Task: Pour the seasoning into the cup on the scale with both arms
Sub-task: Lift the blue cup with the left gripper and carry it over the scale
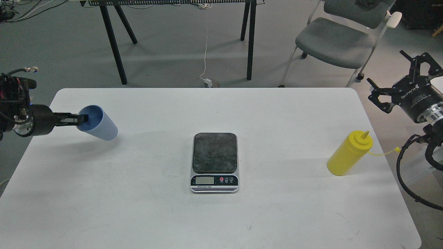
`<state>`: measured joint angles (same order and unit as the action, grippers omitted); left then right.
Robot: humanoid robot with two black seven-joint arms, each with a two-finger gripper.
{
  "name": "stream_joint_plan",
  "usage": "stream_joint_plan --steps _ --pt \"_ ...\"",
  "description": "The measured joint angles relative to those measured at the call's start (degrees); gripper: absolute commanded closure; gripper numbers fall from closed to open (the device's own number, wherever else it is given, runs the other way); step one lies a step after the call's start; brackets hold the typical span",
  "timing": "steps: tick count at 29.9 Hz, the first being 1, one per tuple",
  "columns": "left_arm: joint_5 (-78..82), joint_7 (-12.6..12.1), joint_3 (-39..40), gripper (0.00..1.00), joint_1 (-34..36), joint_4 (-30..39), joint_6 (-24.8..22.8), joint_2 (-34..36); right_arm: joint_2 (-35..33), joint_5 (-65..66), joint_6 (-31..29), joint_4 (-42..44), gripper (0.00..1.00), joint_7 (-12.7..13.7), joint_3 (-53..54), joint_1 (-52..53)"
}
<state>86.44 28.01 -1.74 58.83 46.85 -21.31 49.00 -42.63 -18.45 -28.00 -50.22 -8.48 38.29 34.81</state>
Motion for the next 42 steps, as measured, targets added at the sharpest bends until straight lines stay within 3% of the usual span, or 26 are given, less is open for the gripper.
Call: stream_joint_plan --steps 6,11,19,42 --pt "9.7 0.0 0.1 0.98 4.8 6.9 -3.7 -1.5 -0.1 0.0 0.0 0.0 0.00 0.0 0.1 -0.4" --pt "14.2 0.0 0.2 0.98 9.7 8.7 -6.4 -6.2 -0.1 0.0 0.0 0.0 0.00 0.0 0.2 -0.5" --pt "18.0 0.0 0.1 0.98 11.8 8.8 -6.7 -13.6 -0.2 -0.1 0.0 0.2 0.00 0.0 0.5 -1.1" --pt "18.8 0.0 -0.1 0.98 15.6 9.2 -6.7 -24.7 0.3 0.0 0.0 0.6 0.00 0.0 0.6 -1.9"
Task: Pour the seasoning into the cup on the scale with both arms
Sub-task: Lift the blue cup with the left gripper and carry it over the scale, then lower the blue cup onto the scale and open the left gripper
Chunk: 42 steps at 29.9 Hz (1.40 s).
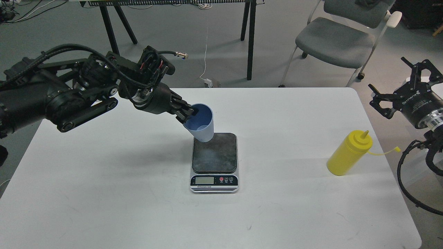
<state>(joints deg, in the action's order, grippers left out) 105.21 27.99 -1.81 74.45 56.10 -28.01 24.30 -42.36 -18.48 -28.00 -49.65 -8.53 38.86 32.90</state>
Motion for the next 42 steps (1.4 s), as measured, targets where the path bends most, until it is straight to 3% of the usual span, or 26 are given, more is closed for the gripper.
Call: stream_joint_plan --steps 15,42 --pt "0.0 0.0 -3.9 0.97 0.1 -3.2 0.0 -7.1 0.2 0.0 0.0 0.0 0.00 0.0 0.0 -0.1" --pt "0.0 0.0 -4.0 0.94 -1.6 -7.7 0.0 -9.6 0.1 0.0 0.0 -0.1 0.00 0.0 -0.1 -0.1"
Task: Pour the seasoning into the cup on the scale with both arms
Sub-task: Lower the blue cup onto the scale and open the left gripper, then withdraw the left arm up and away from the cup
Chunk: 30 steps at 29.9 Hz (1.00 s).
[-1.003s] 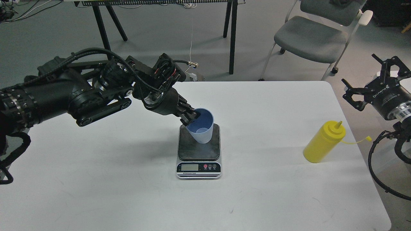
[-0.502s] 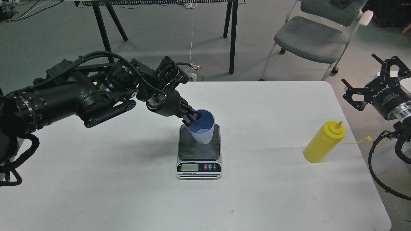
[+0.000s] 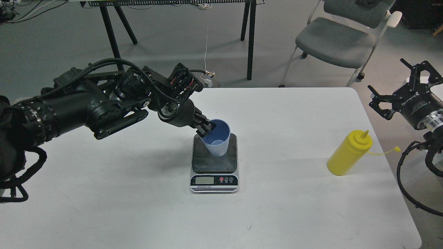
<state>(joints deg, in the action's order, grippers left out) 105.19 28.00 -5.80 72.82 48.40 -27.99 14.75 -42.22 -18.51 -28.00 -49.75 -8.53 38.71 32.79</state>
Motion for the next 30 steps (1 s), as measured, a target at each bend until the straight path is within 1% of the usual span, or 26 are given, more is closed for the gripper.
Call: stream_joint_plan --steps 10,11,13,17,19,24,30 --pt "-0.3 0.0 0.1 0.92 -0.8 -0.2 0.0 -0.1 0.0 0.0 0.0 0.1 0.00 0.0 -0.1 0.0" --pt "-0.4 0.0 0.1 0.90 -0.8 -0.2 0.0 -0.1 0.0 0.0 0.0 0.1 0.00 0.0 -0.1 0.0" --pt "-0.6 0.0 0.2 0.82 -0.8 -0.2 0.0 -0.1 0.0 0.0 0.0 0.1 0.00 0.0 -0.1 0.0" --pt "-0.9 0.0 0.3 0.71 -0.5 -0.2 0.0 -0.1 0.1 0.1 0.0 0.1 0.00 0.0 -0.2 0.0" --pt "-1.1 0.0 0.4 0.68 -0.5 -0.2 0.0 -0.1 0.1 0.1 0.0 0.1 0.00 0.0 -0.2 0.0" --pt "-2.8 0.0 0.4 0.67 -0.4 -0.2 0.0 -0.1 0.1 0.1 0.0 0.2 0.00 0.0 -0.2 -0.2" --pt "-3.5 0.0 0.5 0.62 -0.4 -0.2 0.0 0.0 0.1 0.1 0.0 0.1 0.00 0.0 -0.2 -0.3"
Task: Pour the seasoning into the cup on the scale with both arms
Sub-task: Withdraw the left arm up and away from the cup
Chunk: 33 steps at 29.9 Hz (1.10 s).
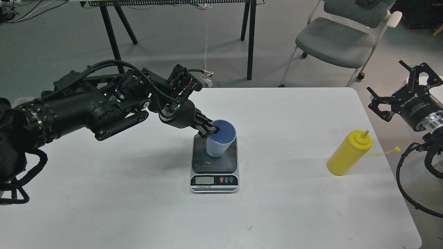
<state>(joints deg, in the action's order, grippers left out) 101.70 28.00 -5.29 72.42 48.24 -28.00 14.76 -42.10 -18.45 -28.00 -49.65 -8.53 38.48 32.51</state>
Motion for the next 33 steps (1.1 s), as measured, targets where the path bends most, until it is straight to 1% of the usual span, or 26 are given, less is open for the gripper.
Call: stream_joint_plan --steps 9,14,16,19,22,25,27,29,31,33 --pt "-5.2 0.0 0.6 0.61 2.0 0.1 0.0 1.5 0.0 0.0 0.0 0.0 0.00 0.0 -0.1 -0.1" --pt "-8.4 0.0 0.9 0.59 3.5 0.1 0.0 3.5 0.0 0.0 0.0 -0.1 0.00 0.0 -0.2 -0.1" --pt "-11.5 0.0 1.7 0.56 4.7 0.0 0.0 4.6 0.0 0.0 0.0 -0.1 0.00 0.0 -0.2 -0.1" --pt "-20.3 0.0 5.2 0.53 6.5 -0.8 0.0 7.5 0.0 0.0 0.0 -0.2 0.00 0.0 0.0 -0.1" --pt "-34.9 0.0 12.0 0.51 6.9 -4.9 0.0 9.7 -0.3 0.0 0.0 -0.3 0.00 0.0 0.3 -0.2" --pt "-51.9 0.0 17.9 0.50 5.9 -12.9 0.0 10.8 -0.6 -0.1 0.0 -0.3 0.00 0.0 0.6 -0.3" --pt "-64.2 0.0 19.5 0.48 3.5 -19.3 0.0 10.8 -0.8 -0.2 0.0 -0.3 0.00 0.0 0.7 -0.3" --pt "-74.7 0.0 19.9 0.48 0.6 -24.1 0.0 10.8 -1.2 -0.2 0.0 -0.2 0.00 0.0 1.0 -0.4" --pt "-83.2 0.0 20.1 0.44 -2.6 -26.9 0.0 10.9 -1.8 -0.4 0.0 -0.2 0.00 0.3 1.4 -0.5" --pt "-88.5 0.0 20.3 0.44 -5.8 -28.5 0.0 10.9 -2.5 -1.0 0.0 -0.1 0.00 0.7 1.5 -0.5"
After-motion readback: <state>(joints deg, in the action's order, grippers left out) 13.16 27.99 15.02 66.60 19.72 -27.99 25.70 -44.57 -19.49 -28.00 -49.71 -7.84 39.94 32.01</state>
